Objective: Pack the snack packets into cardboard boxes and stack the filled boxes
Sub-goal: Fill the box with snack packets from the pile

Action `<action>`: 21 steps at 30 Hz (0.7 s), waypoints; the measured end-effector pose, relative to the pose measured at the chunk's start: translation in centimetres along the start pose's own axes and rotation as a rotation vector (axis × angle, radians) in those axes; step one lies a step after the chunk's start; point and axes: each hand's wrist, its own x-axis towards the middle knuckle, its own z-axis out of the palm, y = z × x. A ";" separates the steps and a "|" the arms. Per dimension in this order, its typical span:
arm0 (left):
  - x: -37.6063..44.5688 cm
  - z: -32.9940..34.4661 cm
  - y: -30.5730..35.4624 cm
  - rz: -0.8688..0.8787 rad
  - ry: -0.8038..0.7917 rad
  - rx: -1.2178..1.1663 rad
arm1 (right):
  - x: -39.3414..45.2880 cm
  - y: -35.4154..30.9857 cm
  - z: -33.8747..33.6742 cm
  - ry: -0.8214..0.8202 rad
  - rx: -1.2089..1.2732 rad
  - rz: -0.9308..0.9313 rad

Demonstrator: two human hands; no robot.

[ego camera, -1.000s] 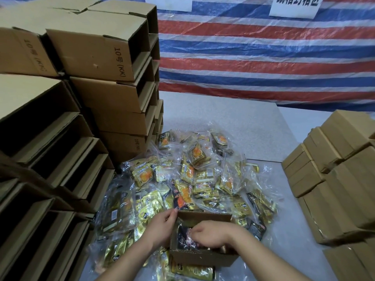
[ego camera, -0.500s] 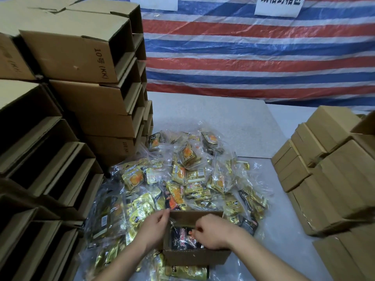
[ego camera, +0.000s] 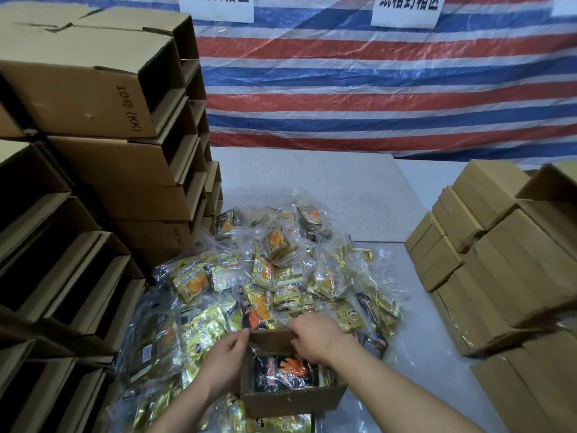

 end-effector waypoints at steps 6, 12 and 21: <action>-0.6 0.1 1.4 -0.004 0.015 0.013 | -0.6 0.6 0.1 0.013 0.072 -0.019; -0.4 -0.5 5.5 0.036 0.010 -0.047 | -2.5 2.0 -1.8 0.073 0.189 -0.014; -0.4 -0.1 10.0 0.134 -0.054 0.076 | -4.5 4.0 -3.9 0.163 0.225 0.024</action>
